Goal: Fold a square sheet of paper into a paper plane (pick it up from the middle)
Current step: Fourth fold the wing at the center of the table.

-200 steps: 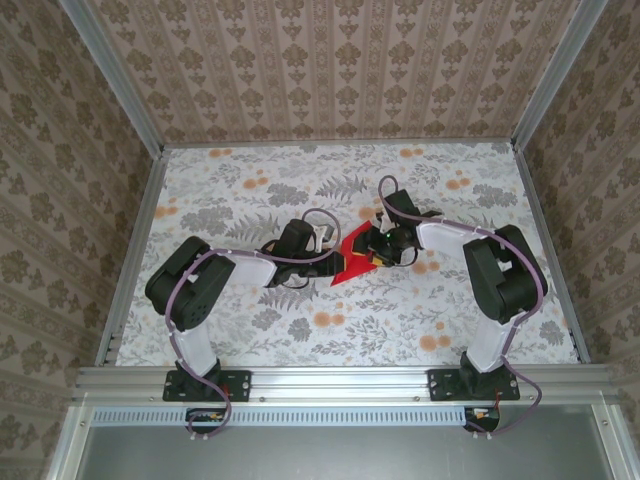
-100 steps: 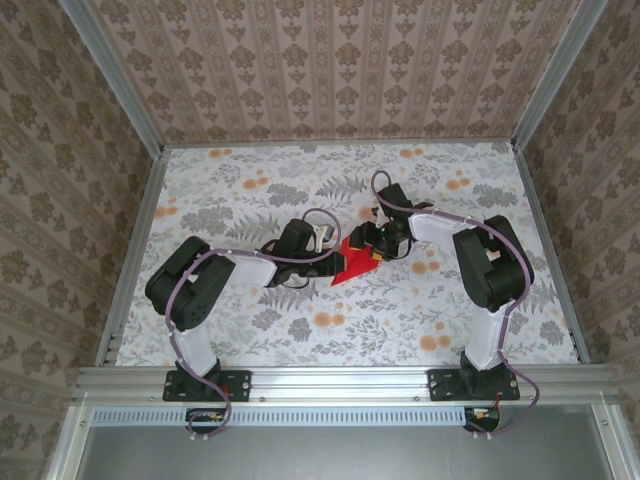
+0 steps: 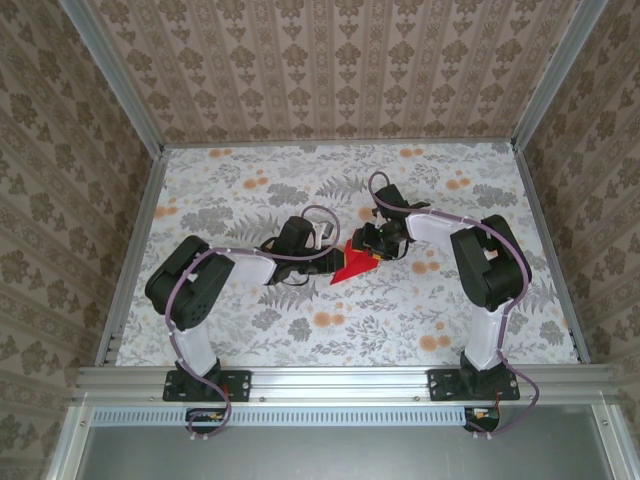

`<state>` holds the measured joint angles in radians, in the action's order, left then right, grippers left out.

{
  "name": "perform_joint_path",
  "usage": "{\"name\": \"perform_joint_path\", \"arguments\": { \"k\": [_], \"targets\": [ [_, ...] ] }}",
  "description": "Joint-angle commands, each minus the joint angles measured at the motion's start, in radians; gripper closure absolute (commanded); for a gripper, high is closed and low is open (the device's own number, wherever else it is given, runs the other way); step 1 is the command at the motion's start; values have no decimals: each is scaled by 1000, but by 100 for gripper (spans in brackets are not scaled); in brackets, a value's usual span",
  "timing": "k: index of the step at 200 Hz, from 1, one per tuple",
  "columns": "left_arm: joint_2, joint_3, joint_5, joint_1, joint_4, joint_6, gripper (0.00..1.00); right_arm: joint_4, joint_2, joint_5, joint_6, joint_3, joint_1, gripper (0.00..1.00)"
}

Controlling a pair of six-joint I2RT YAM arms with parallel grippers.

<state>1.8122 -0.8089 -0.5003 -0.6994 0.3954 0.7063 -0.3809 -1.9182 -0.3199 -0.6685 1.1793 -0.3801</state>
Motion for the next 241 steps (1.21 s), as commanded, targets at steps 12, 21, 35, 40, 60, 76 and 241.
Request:
{"name": "perform_joint_path", "arguments": {
  "k": [12, 21, 35, 40, 60, 76, 241],
  "targets": [
    [30, -37, -4, 8, -9, -21, 82, -129, -73, 137, -26, -24, 3, 51],
    [29, -39, -5, 7, -8, -20, 82, -136, -77, 140, -29, -22, 4, 53],
    [23, -44, -6, 7, -9, -20, 81, -144, -83, 148, -33, -21, 4, 54],
    [21, -45, -7, 7, -9, -20, 81, -147, -85, 152, -34, -21, 4, 54],
    [20, -50, -13, 6, -11, -21, 81, -151, -92, 160, -40, -21, 4, 57],
    [22, -52, -21, 6, -3, -18, 81, -151, -95, 162, -44, -23, 4, 58],
    [78, -74, -4, 4, -44, -1, 84, -196, -138, 178, -41, -23, 4, 62]
  ]
}}
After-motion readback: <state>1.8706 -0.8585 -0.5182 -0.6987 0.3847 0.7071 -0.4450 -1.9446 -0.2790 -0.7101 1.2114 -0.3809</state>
